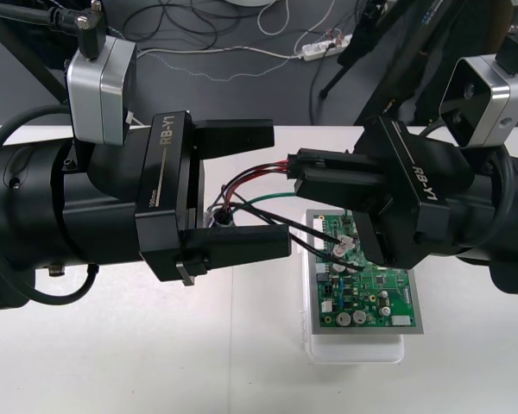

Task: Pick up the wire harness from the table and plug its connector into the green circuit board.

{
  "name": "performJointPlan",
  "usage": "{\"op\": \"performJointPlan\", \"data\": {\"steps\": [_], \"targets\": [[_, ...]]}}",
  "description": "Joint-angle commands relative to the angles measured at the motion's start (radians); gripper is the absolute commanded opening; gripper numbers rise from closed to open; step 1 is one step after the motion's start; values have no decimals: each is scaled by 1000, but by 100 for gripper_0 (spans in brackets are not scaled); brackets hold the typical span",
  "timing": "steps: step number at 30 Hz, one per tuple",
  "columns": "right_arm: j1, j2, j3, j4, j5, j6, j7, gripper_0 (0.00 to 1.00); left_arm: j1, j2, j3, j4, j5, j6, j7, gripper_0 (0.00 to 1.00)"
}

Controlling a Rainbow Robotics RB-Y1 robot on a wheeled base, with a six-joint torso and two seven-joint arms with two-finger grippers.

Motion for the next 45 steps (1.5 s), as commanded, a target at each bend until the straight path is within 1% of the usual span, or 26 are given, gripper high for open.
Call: {"op": "performJointPlan", "data": {"steps": [1,2,4,5,6,8,11,30,35,36,39,44,45], "targets": [[18,17,12,-38,-12,15,64,0,-34,14,-11,-3,5,50,74,93],[19,17,12,-38,-12,16,67,0,-34,12,-11,-3,5,50,74,80],[21,17,10,-38,-12,18,70,0,-36,9,-11,-3,5,50,76,69],[21,15,12,-38,-12,16,74,0,-39,6,-11,-3,5,50,74,48],[19,12,12,-38,-8,16,76,0,-40,3,-11,-3,5,50,74,38],[21,7,12,-38,0,16,80,0,-43,-5,-11,-3,-2,50,76,30],[21,1,12,-38,8,16,85,0,-43,-12,-11,-3,-10,50,79,29],[21,0,12,-38,12,16,96,0,-80,-34,-34,14,-35,50,100,29],[21,0,12,-38,12,16,100,0,-80,-32,-34,14,-44,50,102,20],[21,0,12,-38,12,16,102,0,-82,-32,-34,14,-44,50,103,16],[21,0,12,-40,12,16,102,0,-82,-32,-34,14,-44,50,105,9],[23,0,12,-38,11,16,105,0,-82,-32,-34,16,-44,50,108,0],[21,0,12,-38,12,15,105,0,-82,-32,-36,14,-44,51,108,0]]}}
